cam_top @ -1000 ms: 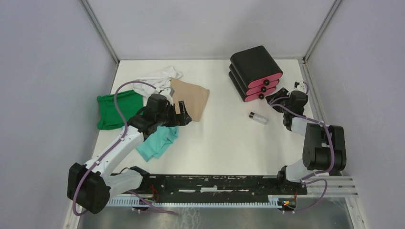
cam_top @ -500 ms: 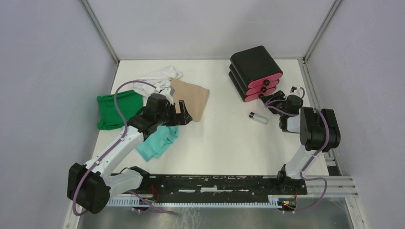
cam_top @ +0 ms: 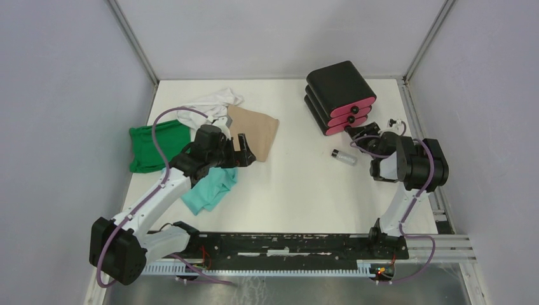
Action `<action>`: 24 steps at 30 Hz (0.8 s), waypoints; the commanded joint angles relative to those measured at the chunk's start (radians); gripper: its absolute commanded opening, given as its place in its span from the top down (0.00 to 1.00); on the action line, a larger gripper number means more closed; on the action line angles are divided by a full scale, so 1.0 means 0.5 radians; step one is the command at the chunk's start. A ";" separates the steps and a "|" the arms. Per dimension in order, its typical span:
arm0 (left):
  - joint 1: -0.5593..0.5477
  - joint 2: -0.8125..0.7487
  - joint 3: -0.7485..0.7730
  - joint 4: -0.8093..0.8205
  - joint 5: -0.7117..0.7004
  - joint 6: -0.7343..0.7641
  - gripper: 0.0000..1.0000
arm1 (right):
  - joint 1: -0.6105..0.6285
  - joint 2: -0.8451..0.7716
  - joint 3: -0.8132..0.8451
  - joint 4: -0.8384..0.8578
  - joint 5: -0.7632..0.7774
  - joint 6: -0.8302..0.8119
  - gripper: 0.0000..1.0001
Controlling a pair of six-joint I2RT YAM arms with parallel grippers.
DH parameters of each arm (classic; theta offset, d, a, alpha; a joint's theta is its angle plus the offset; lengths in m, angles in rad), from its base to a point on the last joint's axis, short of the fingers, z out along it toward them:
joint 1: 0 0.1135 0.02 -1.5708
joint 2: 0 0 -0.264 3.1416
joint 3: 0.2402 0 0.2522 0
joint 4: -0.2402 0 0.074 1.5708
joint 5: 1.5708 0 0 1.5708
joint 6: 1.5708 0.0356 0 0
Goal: Organize the makeup
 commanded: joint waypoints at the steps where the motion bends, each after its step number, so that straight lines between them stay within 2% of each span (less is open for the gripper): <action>1: 0.005 -0.043 0.024 0.054 -0.001 0.016 0.01 | -0.007 0.051 0.112 0.122 -0.073 0.039 0.41; 17: 0.004 -0.033 0.047 0.038 -0.065 0.028 0.01 | -0.007 0.209 0.252 0.180 -0.157 0.137 0.43; 24: 0.005 0.001 0.085 0.008 -0.068 0.051 0.01 | -0.008 0.295 0.266 0.287 -0.177 0.234 0.50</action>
